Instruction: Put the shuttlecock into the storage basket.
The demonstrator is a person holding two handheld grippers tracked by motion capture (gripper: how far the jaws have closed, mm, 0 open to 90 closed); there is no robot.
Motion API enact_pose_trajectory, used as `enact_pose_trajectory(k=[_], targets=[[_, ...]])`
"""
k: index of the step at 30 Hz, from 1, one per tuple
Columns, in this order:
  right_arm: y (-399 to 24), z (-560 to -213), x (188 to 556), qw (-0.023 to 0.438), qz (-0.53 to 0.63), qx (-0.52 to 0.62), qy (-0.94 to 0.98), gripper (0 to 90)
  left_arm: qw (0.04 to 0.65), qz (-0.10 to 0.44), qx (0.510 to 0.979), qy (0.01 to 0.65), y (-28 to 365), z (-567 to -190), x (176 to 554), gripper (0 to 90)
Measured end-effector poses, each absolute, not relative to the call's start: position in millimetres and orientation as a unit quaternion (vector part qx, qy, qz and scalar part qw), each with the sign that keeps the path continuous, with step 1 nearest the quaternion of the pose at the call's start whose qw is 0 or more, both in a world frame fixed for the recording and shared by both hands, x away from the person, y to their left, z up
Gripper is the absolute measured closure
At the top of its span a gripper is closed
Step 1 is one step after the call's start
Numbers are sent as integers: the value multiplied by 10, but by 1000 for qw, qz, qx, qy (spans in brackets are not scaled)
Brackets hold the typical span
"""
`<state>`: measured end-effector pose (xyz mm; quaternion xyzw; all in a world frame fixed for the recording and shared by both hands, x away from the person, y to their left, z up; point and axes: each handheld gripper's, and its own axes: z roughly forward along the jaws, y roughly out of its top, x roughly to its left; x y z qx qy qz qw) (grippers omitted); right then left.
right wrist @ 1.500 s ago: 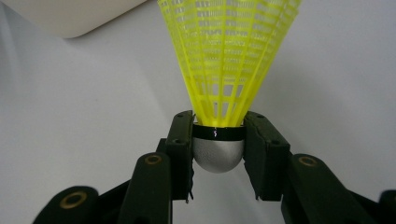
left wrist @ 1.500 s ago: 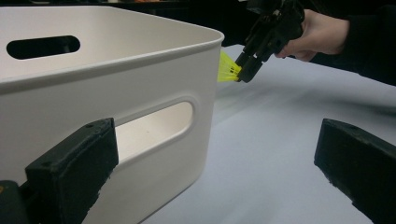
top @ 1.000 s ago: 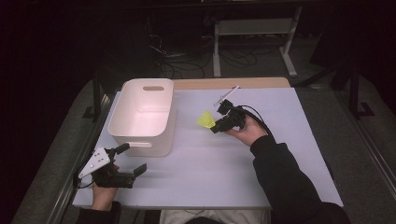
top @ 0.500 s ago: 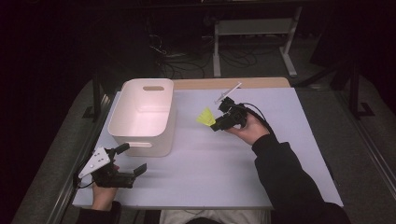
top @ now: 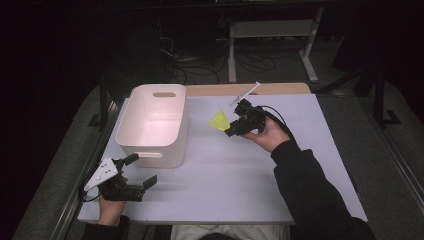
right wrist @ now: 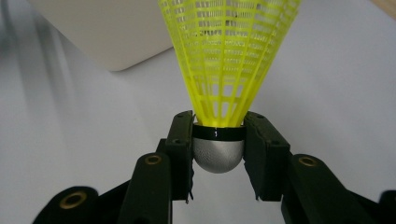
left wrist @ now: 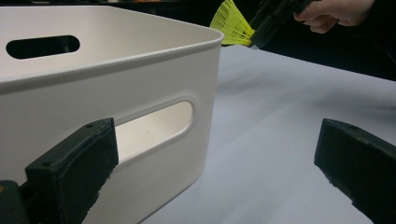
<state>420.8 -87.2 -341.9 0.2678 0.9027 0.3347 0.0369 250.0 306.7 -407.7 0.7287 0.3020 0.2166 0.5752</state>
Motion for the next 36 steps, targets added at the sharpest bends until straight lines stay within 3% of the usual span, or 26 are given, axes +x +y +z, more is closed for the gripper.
enact_pose_trajectory(k=[36], targets=[[-704,-2903,4214,56,353,235,904,633,575,217,729,302,3069,-4076,2499,0]])
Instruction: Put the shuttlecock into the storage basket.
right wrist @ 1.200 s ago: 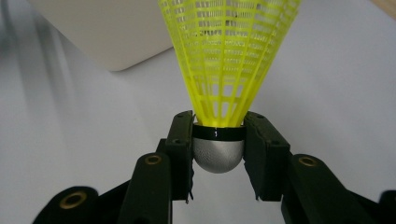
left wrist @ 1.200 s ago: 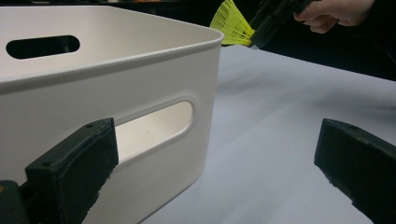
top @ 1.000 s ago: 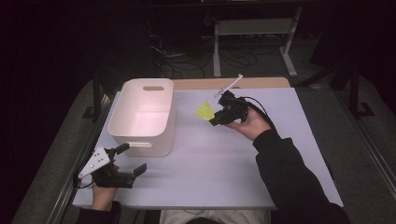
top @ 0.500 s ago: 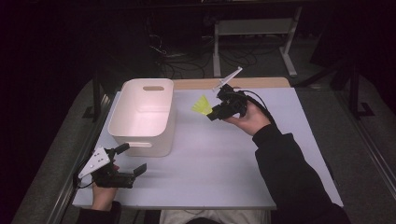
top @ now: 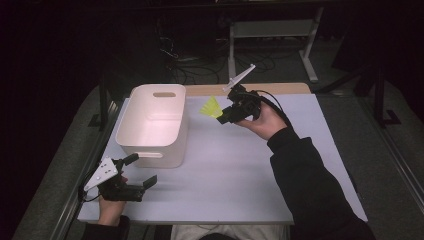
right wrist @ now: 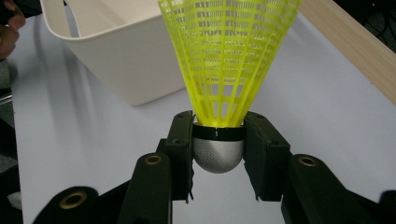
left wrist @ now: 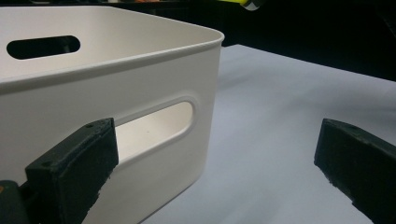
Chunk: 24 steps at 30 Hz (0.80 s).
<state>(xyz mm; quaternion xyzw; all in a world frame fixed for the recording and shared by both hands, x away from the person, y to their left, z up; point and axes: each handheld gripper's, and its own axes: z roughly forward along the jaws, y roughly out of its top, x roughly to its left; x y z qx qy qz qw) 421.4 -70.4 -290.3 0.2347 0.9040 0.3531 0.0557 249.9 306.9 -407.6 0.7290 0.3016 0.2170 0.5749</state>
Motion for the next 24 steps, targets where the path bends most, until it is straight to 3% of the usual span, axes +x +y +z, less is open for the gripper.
enact_pose_trajectory(k=[24], targets=[[-379,-2692,4186,58,355,205,910,633,575,216,729,302,3068,-4078,2500,0]])
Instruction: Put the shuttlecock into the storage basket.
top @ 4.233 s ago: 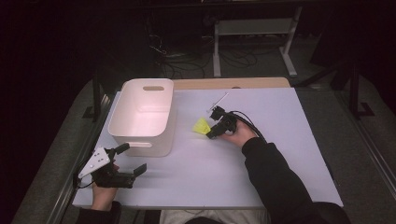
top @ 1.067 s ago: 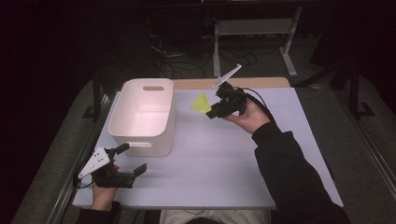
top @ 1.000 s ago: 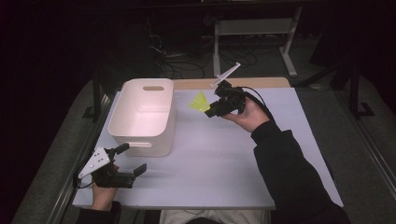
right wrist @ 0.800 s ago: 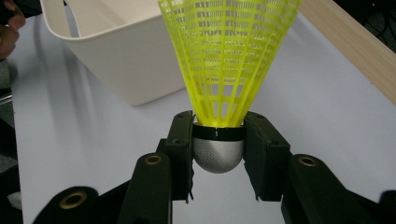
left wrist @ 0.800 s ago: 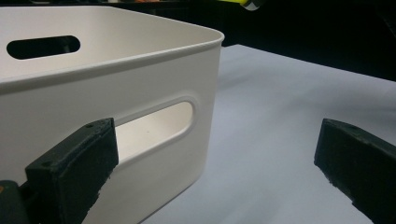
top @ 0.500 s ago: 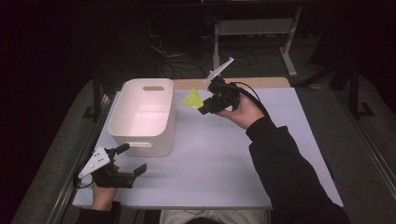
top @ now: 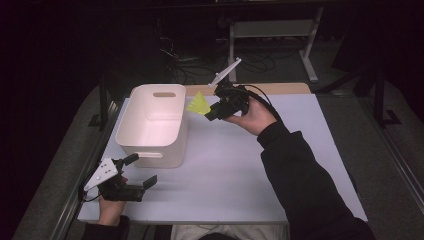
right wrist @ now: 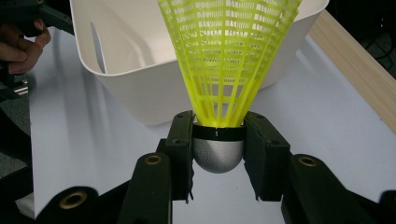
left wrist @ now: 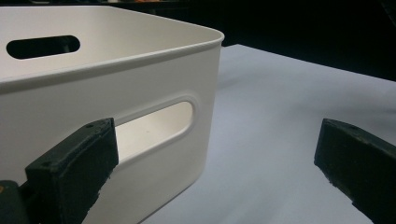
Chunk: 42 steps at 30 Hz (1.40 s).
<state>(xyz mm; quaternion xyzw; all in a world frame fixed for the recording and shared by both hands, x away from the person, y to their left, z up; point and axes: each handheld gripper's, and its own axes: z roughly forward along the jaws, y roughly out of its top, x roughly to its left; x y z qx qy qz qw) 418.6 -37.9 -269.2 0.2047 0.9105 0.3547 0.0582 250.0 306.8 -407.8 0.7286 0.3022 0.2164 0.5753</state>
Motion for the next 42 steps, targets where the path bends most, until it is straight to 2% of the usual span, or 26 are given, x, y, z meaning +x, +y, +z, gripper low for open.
enact_pose_trajectory(k=[42], targets=[[127,-2595,4203,53,352,161,921,633,576,216,728,302,3072,-4075,2494,0]])
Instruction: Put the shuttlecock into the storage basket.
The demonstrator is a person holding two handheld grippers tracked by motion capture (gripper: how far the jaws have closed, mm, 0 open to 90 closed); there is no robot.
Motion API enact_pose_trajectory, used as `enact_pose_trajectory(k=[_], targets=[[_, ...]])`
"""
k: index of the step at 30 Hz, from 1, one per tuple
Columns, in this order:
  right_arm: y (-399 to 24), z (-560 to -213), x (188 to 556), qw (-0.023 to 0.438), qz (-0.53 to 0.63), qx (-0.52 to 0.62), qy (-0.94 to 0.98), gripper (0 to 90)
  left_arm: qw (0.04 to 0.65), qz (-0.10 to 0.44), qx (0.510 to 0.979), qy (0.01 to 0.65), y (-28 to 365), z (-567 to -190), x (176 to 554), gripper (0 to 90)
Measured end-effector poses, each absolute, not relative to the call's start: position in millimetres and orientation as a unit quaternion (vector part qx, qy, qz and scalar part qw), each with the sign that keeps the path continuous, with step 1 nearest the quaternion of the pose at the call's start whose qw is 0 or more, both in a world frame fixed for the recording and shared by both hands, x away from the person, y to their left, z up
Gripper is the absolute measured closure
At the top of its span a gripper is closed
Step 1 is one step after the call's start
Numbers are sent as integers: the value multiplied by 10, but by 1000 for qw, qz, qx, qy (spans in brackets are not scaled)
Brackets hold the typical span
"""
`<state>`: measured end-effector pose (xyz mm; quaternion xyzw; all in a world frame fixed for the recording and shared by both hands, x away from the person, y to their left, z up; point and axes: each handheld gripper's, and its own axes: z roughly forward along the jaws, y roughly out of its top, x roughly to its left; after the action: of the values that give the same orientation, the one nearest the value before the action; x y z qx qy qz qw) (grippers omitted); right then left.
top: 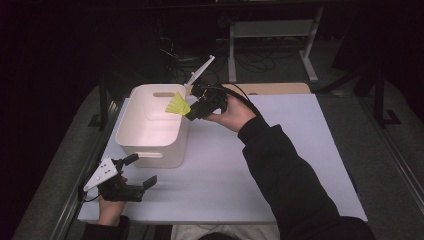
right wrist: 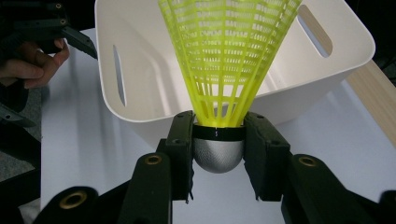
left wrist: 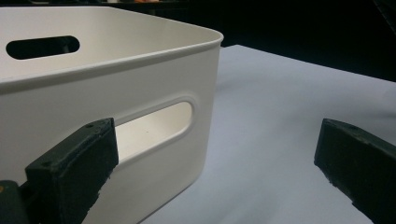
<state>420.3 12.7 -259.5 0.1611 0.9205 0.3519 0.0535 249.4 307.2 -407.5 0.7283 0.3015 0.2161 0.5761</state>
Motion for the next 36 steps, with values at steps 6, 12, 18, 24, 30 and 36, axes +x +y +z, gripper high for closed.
enact_pose_trajectory(k=[6,12,18,24,30,36], targets=[[180,-2560,4208,53,353,158,920,633,577,216,728,301,3072,-4075,2493,0],[247,-2552,4210,53,354,152,922,633,577,216,728,301,3074,-4075,2491,0],[319,-2545,4214,50,355,147,922,633,577,216,728,301,3074,-4075,2490,0],[404,-2571,4224,44,355,143,923,633,577,216,728,301,3075,-4075,2489,0],[477,-2614,4227,40,353,137,925,633,578,216,728,301,3076,-4074,2488,0],[546,-2645,4210,36,349,136,927,633,578,216,728,300,3076,-4074,2487,0]])
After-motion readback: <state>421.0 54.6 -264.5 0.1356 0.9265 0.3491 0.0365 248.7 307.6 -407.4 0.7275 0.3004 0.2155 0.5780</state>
